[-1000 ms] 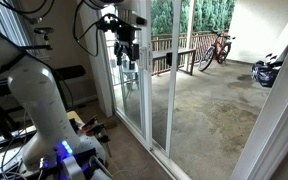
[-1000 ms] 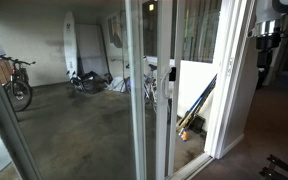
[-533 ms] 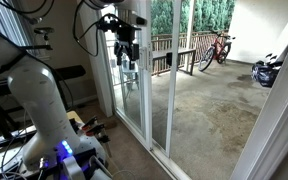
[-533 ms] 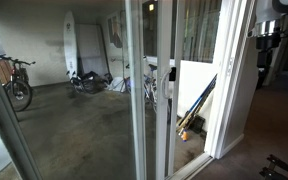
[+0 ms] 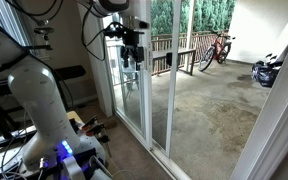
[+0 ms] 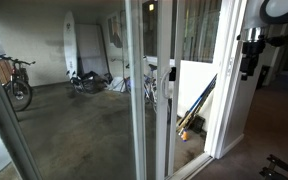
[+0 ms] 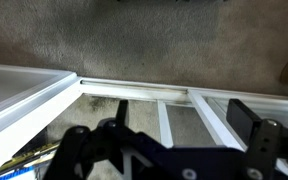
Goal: Slide the glass door to the right
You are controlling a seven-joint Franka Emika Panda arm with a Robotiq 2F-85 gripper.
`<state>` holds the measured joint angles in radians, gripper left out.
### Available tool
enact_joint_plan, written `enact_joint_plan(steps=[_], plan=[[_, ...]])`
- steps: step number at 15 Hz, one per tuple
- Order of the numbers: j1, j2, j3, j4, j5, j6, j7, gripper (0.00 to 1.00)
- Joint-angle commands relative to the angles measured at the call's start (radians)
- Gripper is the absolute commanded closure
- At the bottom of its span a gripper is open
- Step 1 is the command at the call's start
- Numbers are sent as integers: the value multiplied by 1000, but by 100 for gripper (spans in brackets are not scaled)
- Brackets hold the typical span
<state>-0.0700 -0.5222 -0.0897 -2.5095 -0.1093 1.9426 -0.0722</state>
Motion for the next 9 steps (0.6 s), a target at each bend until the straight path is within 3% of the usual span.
enact_joint_plan(steps=[1,9], plan=[[0,62,33,-26,-14,202,53,0],[3,88,113,-154,-45,576,113,0]])
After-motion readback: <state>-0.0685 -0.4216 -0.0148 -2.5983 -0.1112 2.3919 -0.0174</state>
